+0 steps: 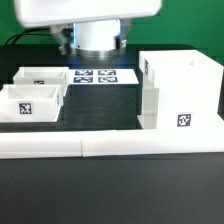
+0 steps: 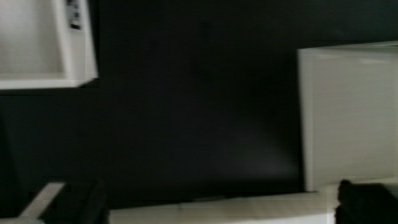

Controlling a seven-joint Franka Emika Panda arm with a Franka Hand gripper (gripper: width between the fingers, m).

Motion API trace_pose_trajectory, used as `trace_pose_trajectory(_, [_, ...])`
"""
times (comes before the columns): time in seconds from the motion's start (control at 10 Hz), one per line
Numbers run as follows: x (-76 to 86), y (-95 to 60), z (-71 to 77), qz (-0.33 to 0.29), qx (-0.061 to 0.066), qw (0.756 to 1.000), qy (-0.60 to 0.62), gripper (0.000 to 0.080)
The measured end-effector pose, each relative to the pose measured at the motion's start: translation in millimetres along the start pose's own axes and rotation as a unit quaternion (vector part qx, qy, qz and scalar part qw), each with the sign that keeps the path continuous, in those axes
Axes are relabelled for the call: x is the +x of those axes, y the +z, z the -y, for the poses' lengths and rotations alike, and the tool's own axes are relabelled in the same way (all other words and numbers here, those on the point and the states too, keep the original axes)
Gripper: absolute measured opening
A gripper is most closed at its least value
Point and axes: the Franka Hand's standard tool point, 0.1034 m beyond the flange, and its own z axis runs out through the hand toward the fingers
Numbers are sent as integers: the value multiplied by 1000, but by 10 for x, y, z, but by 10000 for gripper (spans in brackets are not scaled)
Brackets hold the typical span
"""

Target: Assemble drawer

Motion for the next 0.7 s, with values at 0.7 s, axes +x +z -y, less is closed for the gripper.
trace_pose_trajectory(0.7, [-203,206,-262,-3,-3,1000,19,649])
